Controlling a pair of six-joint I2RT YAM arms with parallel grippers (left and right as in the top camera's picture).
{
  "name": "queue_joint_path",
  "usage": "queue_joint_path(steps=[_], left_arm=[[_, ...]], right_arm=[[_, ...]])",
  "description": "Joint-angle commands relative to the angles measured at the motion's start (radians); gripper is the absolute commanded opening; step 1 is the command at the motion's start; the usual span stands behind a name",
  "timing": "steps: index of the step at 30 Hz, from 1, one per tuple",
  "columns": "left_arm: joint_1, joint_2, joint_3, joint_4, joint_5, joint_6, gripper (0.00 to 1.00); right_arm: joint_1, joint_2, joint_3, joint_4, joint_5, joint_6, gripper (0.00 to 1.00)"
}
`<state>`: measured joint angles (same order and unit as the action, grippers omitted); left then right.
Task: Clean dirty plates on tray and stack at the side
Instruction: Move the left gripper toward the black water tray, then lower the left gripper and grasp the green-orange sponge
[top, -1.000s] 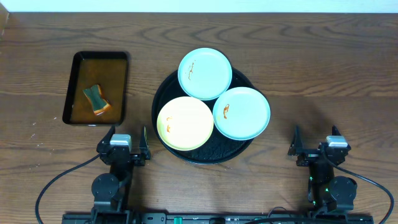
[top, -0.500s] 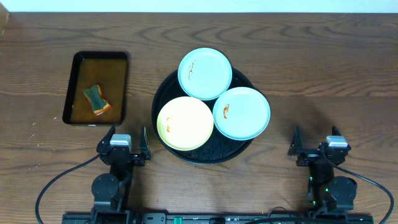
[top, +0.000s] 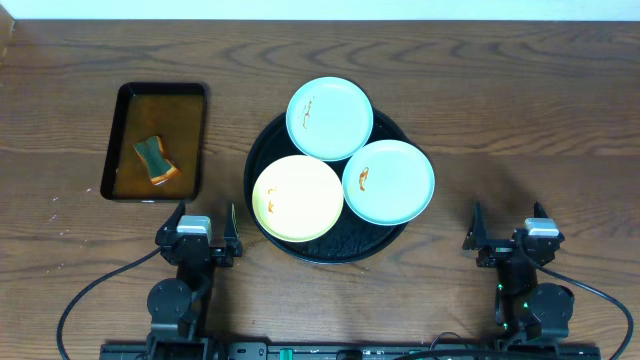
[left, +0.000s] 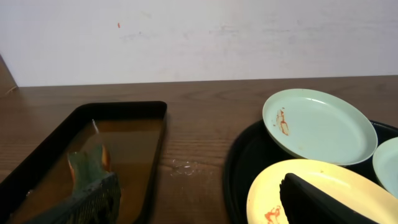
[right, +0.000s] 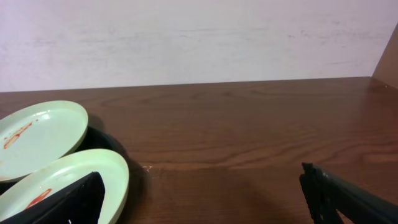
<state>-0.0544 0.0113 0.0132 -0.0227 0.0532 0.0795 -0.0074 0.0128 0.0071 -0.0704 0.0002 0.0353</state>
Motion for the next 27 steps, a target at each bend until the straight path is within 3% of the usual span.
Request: queue_joint_path(steps=[1,4,6,8,11,13,16,19,23,25,27], left_arm=[[-0.003,-0.001,-0.009,-0.038,-0.011,0.014,0.82],[-0.003,-0.001,-0.009,0.019,0.121,-0.062,0.82],[-0.003,-0.001,-0.009,0.028,0.422,-0.243,0.82],[-0.003,-0.001,-0.009,0.059,0.595,-0.336,0.83],[-0.003,-0.001,-0.009,0.235,0.713,-0.414,0.82],[-0.003,-0.001,-0.007,0.571,0.793,-0.457,0.82],[-0.003,0.000,0.035,0.681,0.792,-0.457,0.82],[-0.002,0.022,0.124,0.576,0.792,-0.402,0.82],[0.028,0.129,0.342,0.245,0.743,-0.266,0.83],[0.061,0.261,0.521,-0.046,0.717,-0.120,0.83],[0.092,0.417,0.697,-0.337,0.633,-0.069,0.82]], right_arm=[[-0.005,0.003,-0.002,-0.005,0.010,-0.014,0.99],[-0.005,0.003,-0.002,-0.004,0.010,-0.014,0.99],[-0.005,0.003,-0.002,-0.004,0.010,-0.014,0.99],[-0.005,0.003,-0.002,-0.004,0.010,-0.014,0.99],[-0.005,0.003,-0.002,-0.004,0.010,-0.014,0.99],[-0.005,0.003,-0.002,-0.004,0.010,-0.014,0.99],[-0.005,0.003,-0.002,-0.004,0.010,-0.014,0.99],[-0.005,0.003,-0.002,-0.004,0.010,-0.014,0.99],[-0.005,0.003,-0.002,-0.004,0.010,-0.014,0.99],[-0.005,0.003,-0.002,-0.005,0.010,-0.014,0.99],[-0.005,0.003,-0.002,-0.004,0.010,-0.014,0.99]])
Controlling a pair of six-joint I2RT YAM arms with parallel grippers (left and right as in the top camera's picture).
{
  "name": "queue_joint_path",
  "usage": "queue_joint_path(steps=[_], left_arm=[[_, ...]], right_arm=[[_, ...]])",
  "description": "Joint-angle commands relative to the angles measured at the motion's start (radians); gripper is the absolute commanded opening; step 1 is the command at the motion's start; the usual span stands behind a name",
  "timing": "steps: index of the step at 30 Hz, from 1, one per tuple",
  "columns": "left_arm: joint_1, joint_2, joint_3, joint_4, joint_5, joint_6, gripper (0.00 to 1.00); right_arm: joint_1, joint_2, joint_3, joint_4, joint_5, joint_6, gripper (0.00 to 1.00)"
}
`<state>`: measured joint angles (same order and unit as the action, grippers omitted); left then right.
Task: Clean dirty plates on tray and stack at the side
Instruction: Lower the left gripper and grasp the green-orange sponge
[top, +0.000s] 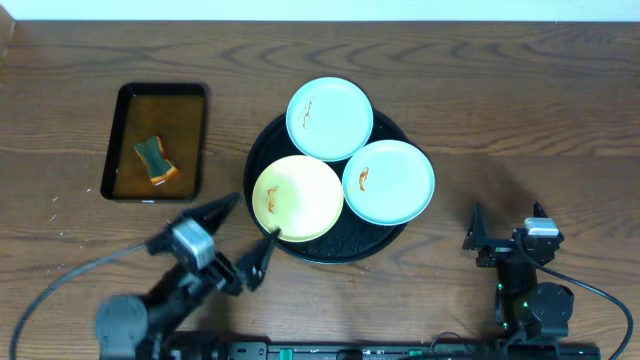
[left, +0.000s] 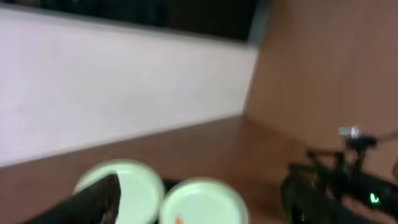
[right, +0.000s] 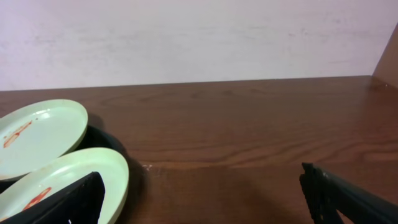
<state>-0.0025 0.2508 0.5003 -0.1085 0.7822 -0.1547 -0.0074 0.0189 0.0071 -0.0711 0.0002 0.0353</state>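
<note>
A round black tray (top: 262, 150) in the middle of the table carries three dirty plates. A pale blue plate (top: 330, 118) lies at the far side, another pale blue plate (top: 388, 181) on the right, and a yellow plate (top: 298, 198) at the near left; each has an orange smear. My left gripper (top: 257, 216) is open, turned towards the right, its fingertips just short of the yellow plate's near left rim. Its wrist view is blurred and shows two pale plates (left: 202, 200). My right gripper (top: 508, 216) rests open near the front right, with the plates (right: 68, 180) to its left.
A rectangular black tray (top: 118, 120) of brownish water holds a sponge (top: 155, 161) at the left. The right arm (left: 348, 180) shows in the left wrist view. Bare wood table (top: 520, 120) lies right of the round tray.
My left arm has left its rest spot at the front left and swung right; its open gripper now points at the yellow plate's near left rim. The right arm, plates and sponge have not moved.
</note>
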Motion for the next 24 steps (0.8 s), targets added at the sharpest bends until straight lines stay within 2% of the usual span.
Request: queue_joint_path(steps=[1,4,7,11,15,16,18,24], left_arm=[[0.051,0.245,0.282,-0.362,-0.104,0.198,0.83],[0.066,0.463,0.496,-0.600,-0.103,0.233,0.82],[0.066,0.546,0.561,-0.609,-0.105,0.233,0.83],[0.079,0.665,0.647,-0.677,-0.217,0.182,0.83],[0.159,0.959,0.941,-1.035,-0.435,0.176,0.83],[0.178,0.999,0.985,-1.067,-0.449,0.176,0.83],[0.221,1.059,1.046,-1.075,-0.447,0.175,0.83],[0.262,1.120,1.046,-0.999,-0.468,0.177,0.83]], right_arm=[[-0.005,-0.003,-0.002,-0.003,0.010,-0.014,0.99],[-0.005,-0.003,-0.002,-0.003,0.010,-0.014,0.99],[-0.005,-0.003,-0.002,-0.003,0.010,-0.014,0.99],[-0.005,-0.003,-0.002,-0.003,0.010,-0.014,0.99],[-0.005,-0.003,-0.002,-0.003,0.010,-0.014,0.99],[-0.005,-0.003,-0.002,-0.003,0.010,-0.014,0.99],[-0.005,-0.003,-0.002,-0.003,0.010,-0.014,0.99],[-0.005,-0.003,-0.002,-0.003,0.010,-0.014,0.99]])
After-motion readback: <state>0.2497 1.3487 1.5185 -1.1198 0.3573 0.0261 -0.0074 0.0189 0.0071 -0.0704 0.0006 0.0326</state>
